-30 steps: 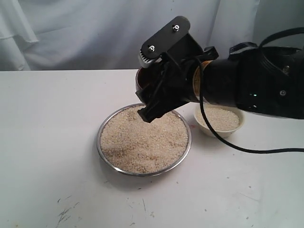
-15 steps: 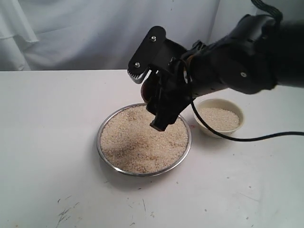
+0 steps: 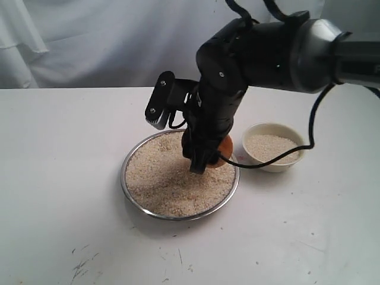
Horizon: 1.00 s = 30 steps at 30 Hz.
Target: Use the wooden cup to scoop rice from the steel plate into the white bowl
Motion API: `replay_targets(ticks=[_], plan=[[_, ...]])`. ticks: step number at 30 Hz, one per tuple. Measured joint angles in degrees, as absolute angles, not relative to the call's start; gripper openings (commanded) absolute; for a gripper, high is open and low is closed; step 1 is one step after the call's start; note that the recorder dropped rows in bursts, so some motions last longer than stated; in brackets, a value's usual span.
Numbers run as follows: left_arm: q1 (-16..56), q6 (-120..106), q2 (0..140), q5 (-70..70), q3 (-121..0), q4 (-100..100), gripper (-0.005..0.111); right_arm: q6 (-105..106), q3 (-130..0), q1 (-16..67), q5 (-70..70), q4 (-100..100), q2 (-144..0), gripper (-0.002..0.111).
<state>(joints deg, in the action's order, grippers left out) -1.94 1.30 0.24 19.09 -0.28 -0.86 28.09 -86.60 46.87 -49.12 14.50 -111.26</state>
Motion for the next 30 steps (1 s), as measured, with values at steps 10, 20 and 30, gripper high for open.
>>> replay_targets(ticks=[10, 20, 30], plan=[[-1.9, 1.3, 0.2, 19.1, -0.3, -0.9, 0.000, 29.4, -98.1, 47.8, -58.6, 11.2, -120.5, 0.000], [-1.9, 1.3, 0.2, 19.1, -0.3, -0.9, 0.000, 30.9, -98.4, 48.5, -58.2, 9.7, -121.4, 0.060], [-1.9, 1.3, 0.2, 19.1, -0.3, -0.9, 0.000, 24.7, -98.4, 48.6, -55.0, 10.1, -121.6, 0.083]])
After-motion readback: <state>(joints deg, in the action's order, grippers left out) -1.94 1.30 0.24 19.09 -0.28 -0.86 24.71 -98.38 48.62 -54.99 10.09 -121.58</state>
